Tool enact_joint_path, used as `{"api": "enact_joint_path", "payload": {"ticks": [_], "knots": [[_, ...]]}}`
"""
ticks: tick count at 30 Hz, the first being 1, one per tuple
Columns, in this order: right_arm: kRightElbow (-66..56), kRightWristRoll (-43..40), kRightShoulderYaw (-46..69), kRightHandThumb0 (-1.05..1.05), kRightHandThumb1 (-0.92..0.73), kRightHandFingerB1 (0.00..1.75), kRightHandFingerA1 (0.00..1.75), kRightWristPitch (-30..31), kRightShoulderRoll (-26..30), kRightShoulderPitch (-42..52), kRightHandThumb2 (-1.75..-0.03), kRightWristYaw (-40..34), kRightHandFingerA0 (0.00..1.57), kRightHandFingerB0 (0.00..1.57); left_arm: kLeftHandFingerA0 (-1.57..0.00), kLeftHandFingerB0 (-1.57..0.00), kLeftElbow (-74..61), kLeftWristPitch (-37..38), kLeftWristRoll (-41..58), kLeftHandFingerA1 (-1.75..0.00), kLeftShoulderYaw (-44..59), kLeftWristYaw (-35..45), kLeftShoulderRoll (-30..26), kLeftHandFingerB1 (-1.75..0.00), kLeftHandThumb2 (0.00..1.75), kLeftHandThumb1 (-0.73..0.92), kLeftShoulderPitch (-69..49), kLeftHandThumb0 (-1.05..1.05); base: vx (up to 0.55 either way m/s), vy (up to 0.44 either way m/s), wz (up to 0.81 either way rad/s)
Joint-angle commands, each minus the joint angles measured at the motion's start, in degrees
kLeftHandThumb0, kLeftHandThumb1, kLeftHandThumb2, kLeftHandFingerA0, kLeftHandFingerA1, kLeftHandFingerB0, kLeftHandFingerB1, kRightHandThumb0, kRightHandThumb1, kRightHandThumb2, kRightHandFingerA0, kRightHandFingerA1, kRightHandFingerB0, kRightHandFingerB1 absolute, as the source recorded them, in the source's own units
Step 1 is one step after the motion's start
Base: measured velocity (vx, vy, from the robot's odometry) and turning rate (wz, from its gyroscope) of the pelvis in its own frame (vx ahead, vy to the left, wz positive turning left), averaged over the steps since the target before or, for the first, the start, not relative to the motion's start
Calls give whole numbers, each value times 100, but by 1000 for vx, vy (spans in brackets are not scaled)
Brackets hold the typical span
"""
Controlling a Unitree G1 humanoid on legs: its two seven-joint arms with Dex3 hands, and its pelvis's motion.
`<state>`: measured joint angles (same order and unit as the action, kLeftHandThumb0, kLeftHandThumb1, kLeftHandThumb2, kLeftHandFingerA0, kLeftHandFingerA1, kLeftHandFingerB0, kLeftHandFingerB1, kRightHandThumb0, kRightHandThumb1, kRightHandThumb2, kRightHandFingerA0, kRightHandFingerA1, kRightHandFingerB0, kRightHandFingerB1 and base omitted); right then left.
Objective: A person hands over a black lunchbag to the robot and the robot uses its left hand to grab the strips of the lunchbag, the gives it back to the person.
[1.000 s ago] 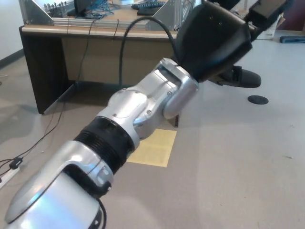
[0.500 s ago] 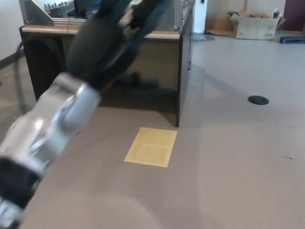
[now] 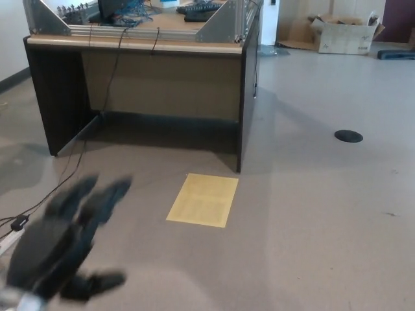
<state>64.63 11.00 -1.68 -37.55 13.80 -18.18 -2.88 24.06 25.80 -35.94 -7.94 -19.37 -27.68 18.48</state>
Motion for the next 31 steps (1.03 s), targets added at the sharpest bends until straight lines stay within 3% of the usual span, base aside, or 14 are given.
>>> {"api": "enact_joint_path", "payload": {"ticks": [1, 3, 4, 6, 7, 8, 10, 11, 12, 13, 14, 20, 31], "knots": [[-13, 56, 44, -73, -83, 39, 43, -37, 191, 229, -65, -255, 44, 41, -7, -10, 1167, 1062, 1012, -36, 693, -439, -81, -33, 76, 47, -1626, -71, 0, 0, 0], [-1, 22, 64, -73, -82, 39, 44, -70, 169, 234, -65, -252, 44, 41, -6, -10, 1538, 1189, 1038, -35, 751, -424, -19, -32, 79, 48, -1672, -73, 0, 0, 0], [-11, 36, 52, -74, -83, 39, 44, -67, 178, 246, -65, -250, 44, 40, -11, -14, 1670, 1225, 1034, -28, 753, -444, -1, -26, 60, 54, -1674, -74, 0, 0, 0], [-38, 94, 4, -74, -84, 38, 44, -46, 200, 275, -65, -275, 44, 40, -10, -15, 2064, 1370, 1049, -28, 801, -436, 47, -26, 62, 55, -1652, -76, 0, 0, 0], [-42, 76, 16, -75, -84, 38, 44, -38, 196, 267, -65, -266, 44, 39, 0, -15, 2221, 1427, 1073, -35, 817, -401, 58, -38, 83, 49, -1587, -77, 0, 0, 0], [-48, 104, 6, -75, -84, 38, 44, -39, 208, 267, -65, -315, 44, 40, -1, 0, 2339, 1478, 1069, -49, 822, -410, 77, -47, 90, 29, -1518, -36, 0, 0, 0], [-50, 78, 31, -75, -84, 38, 44, -45, 213, 279, -65, -323, 44, 40, 0, 0, 2422, 1516, 1108, -49, 820, -343, 120, -46, 90, 30, -1462, -36, 0, 0, 0], [-65, 36, 60, -80, -76, 39, 46, -48, 214, 303, -70, -295, 42, 37, 0, 0, 2516, 1475, 1101, -48, 788, -285, 129, -47, 91, 31, -1415, -36, 0, 0, 0], [-74, 33, 61, -72, -65, 50, 57, -25, 219, 314, -106, -292, 40, 30, 0, 0, 2576, 1463, 1105, -48, 759, -201, 102, -47, 92, 32, -1379, -36, 0, 0, 0], [-71, 7, 79, -80, -77, 38, 45, -37, 213, 324, -69, -282, 42, 37, 0, 0, 2663, 1486, 1163, -48, 761, -113, 104, -46, 92, 33, -1341, -35, 0, 0, 0], [-98, 23, 75, -76, -84, 38, 44, -43, 224, 350, -66, -313, 44, 39, -20, -18, 2704, 1437, 1256, -30, 774, 38, 124, -27, 59, 60, -1312, -70, 0, 0, 0], [-131, 89, 38, -73, -84, 38, 45, -119, 261, 443, -65, -398, 45, 40, -22, -20, 2768, 1137, 1798, -30, 869, 894, 163, -28, 60, 64, -1260, -69, 0, 0, 0], [-125, -15, 110, -74, -83, 38, 45, -174, 242, 564, -65, -335, 45, 40, -24, -24, 2560, 1029, 1740, -30, 781, 1009, 149, -29, 60, 63, -1370, -68, 0, 0, 0]]}}
